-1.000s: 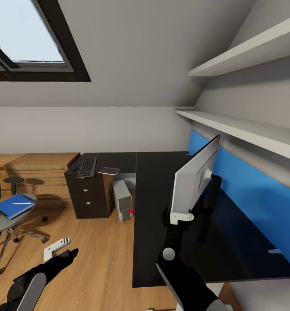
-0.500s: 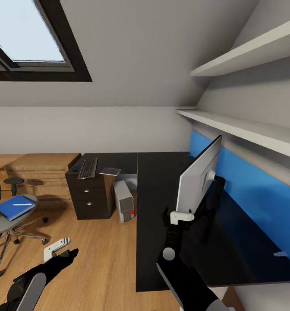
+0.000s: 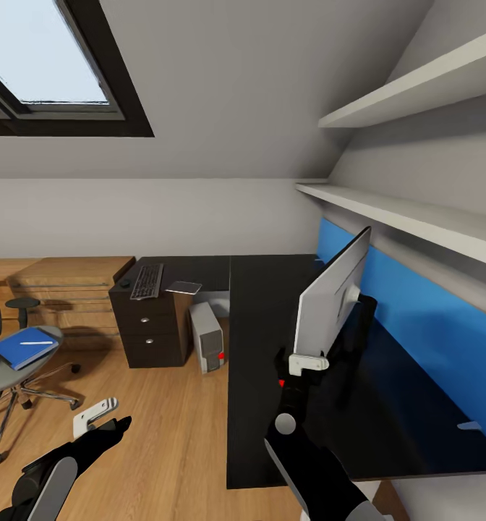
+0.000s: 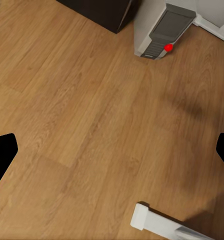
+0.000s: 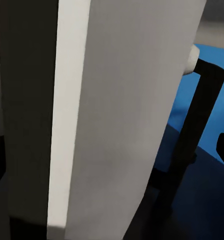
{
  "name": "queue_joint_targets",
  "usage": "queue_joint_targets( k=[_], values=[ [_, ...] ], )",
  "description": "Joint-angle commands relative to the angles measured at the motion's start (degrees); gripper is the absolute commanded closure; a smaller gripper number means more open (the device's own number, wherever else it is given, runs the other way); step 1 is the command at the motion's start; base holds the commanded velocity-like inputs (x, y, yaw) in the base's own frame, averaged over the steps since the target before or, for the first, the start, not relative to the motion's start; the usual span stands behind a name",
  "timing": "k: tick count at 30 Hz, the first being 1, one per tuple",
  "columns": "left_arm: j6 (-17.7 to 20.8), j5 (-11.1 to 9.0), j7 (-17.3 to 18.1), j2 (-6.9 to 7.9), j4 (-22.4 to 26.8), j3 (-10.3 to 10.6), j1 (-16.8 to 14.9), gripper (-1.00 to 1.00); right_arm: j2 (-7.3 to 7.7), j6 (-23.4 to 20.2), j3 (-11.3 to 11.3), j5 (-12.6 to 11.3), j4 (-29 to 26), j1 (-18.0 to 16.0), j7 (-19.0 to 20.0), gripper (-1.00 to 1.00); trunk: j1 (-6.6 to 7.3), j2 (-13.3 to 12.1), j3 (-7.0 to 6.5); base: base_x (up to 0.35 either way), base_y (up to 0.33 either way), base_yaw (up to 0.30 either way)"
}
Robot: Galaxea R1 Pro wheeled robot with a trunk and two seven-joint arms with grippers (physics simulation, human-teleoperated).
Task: In the bedroom, organize the workspace by keeping the computer under the desk, ensuring the monitor is on the desk, placing the keyboard on the desk next to the monitor, placing the mouse on the desk next to the keyboard, moving the folder from the swivel chair onto the desk next to the mouse, stacking the notebook on top of the folder with the pen on top of the notebook, and positioning the swivel chair next to the desk.
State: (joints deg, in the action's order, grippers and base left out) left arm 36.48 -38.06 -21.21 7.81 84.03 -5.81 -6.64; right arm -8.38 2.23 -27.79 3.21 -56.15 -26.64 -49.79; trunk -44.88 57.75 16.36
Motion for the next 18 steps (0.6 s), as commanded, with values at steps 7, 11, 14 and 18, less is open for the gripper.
queue_joint_targets(
  k=[7,11,14,18],
  values=[
    [0.14,-0.61,-0.53,0.02,0.07,0.01,-0.06,-1.0,0.07,0.3,0.09,0.04,0.01,-0.07,-0.34,-1.0,-0.01,0.05,0.08,0.0,-0.002,0.0],
    [-0.02,-0.59,-0.54,-0.12,-0.32,0.06,-0.04,-1.0,0.93,0.32,0.11,-0.02,0.07,-0.07,-0.31,-1.0,-0.01,0.05,0.08,0.0,-0.113,0.0],
    [-0.13,-0.48,-0.42,-0.21,-1.49,0.13,-0.04,-1.0,1.3,0.32,0.11,-0.04,0.06,-0.07,-0.35,-1.0,-0.01,0.05,0.08,0.0,-0.071,0.0],
    [-0.17,-0.3,-0.34,-0.24,-1.86,0.11,-0.04,-1.0,1.38,0.32,0.01,-0.06,0.03,-0.07,-0.38,-1.0,-0.01,0.05,0.08,0.0,-0.024,0.0]
  ],
)
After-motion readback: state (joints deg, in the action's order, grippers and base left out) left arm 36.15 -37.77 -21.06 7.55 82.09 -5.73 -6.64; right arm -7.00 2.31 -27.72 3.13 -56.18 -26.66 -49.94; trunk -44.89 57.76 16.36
